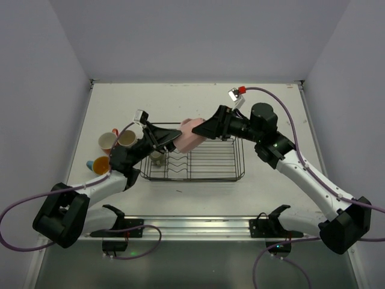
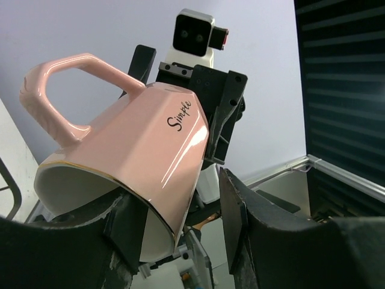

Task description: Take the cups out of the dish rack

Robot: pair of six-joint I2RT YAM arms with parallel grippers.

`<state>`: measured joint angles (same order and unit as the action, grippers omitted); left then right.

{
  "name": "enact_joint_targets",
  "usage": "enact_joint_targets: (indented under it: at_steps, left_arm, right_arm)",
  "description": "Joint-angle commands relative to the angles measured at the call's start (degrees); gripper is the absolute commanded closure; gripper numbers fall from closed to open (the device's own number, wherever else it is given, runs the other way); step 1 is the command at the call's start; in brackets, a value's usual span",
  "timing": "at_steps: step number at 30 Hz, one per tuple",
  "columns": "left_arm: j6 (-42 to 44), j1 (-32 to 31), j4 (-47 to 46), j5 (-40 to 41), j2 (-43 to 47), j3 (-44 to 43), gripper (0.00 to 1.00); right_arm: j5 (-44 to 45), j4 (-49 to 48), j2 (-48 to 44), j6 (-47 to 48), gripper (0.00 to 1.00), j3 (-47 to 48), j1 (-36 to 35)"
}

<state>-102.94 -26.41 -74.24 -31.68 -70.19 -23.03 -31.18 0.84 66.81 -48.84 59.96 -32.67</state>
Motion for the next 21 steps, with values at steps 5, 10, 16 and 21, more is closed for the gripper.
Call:
enact_joint_targets:
  at_steps: [5, 10, 16, 21]
  left_arm:
    - [-3.1, -0.5, -21.5, 1.9, 3.6, -0.2, 0.49]
    - [-2.7, -0.6, -18.5, 1.2, 4.2, 0.1, 0.5]
    - [-2.7, -1.4, -17.0, 1.7, 4.2, 0.6, 0.51]
    - [-2.6, -1.8, -14.8, 2.8, 5.0, 1.1, 0.56]
  right_arm:
    - [-2.0, -11.6, -4.1, 0.1, 1.0, -0.3, 0.8]
    - [-2.7, -10.5, -3.6, 0.8, 1.0, 0.2, 1.0]
    - [-2.8, -11.1, -3.3, 2.3, 1.0, 0.5, 1.0]
    - [-1.3, -10.3, -3.7, 3.9, 1.0, 0.6, 0.9]
